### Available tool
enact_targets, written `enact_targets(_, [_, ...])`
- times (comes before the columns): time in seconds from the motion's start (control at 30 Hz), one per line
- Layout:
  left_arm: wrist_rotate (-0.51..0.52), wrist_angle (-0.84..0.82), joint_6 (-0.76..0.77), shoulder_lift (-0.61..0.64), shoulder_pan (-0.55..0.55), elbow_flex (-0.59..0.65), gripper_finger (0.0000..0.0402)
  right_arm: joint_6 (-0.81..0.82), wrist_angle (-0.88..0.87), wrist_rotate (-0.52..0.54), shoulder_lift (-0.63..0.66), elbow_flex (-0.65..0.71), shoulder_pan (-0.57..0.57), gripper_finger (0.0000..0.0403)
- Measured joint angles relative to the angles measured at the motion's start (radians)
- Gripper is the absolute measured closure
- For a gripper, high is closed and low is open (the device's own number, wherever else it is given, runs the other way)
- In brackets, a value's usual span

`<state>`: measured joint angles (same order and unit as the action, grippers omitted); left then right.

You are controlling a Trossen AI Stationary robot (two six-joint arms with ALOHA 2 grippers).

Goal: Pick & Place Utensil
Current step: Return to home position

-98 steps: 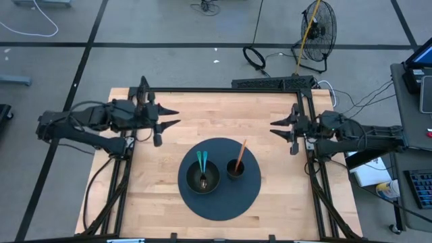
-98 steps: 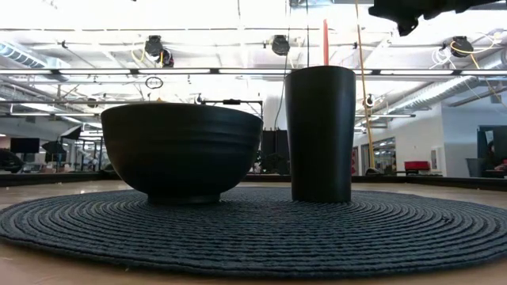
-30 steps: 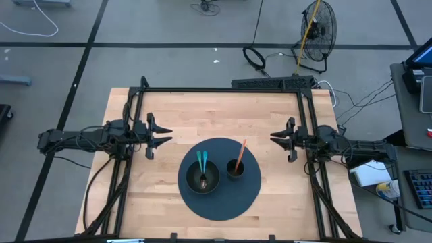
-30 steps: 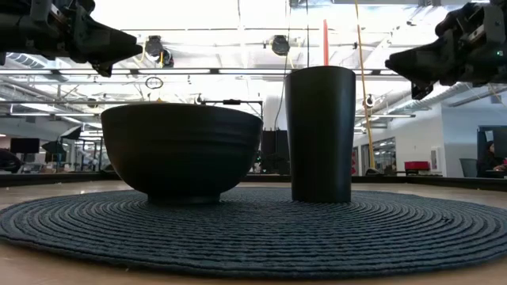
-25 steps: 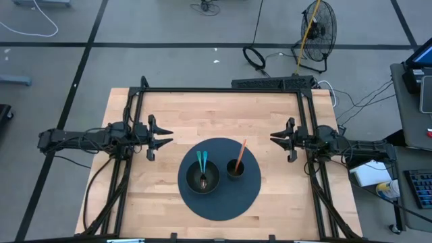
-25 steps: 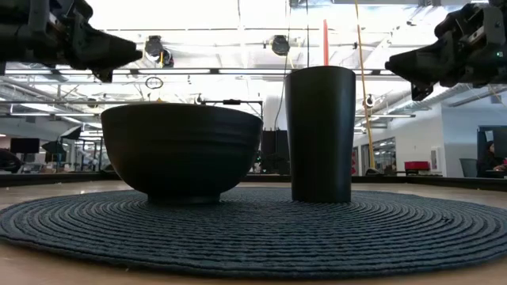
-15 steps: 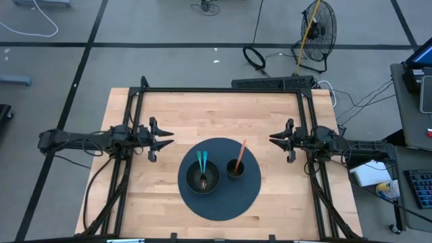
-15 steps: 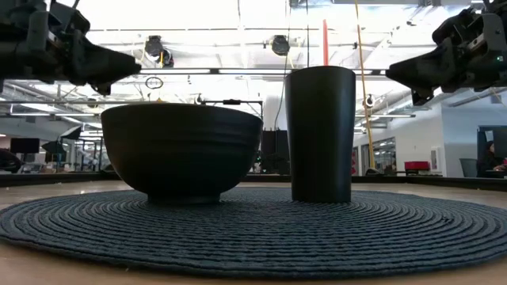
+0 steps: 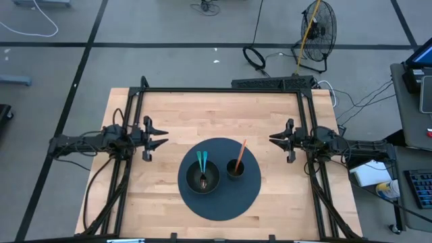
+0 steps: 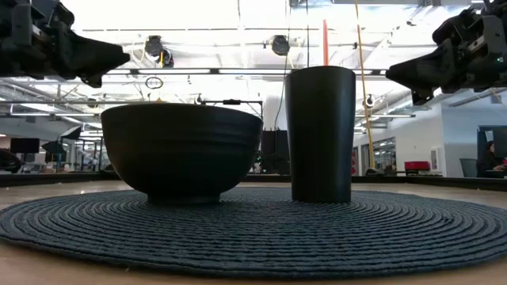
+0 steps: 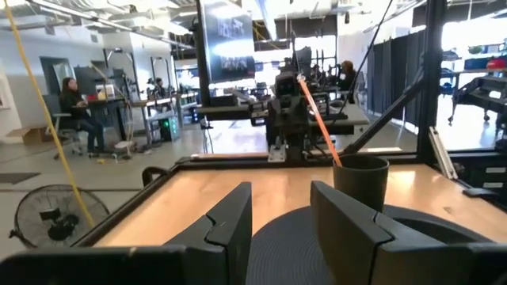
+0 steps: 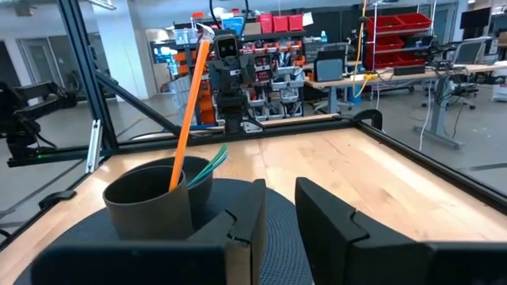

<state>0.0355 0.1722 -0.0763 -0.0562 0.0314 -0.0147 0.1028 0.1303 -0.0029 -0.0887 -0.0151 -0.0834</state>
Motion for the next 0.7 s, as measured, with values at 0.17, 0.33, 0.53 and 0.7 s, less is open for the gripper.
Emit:
enact_targets(0.17, [0.090,0.001,-0.020,0.006,-0.051,0.000,0.0266,-0.014,0.005,0.004,0.000,0.000,0.000,0.0339])
enact_targets(0.33, [0.199,-0.058,-0.011,0.005,-0.127,0.000,0.0266,-0.026,0.002,0.003,0.000,0.000,0.000,0.0339])
enact_targets(0.53, [0.201,-0.071,-0.041,0.006,-0.178,0.000,0.0266,-0.053,-0.011,0.003,0.000,0.001,0.000,0.0339])
enact_targets(0.7, [0.147,-0.112,-0.075,0.006,-0.177,0.000,0.0266,-0.063,-0.015,0.000,0.000,0.001,0.000,0.0339])
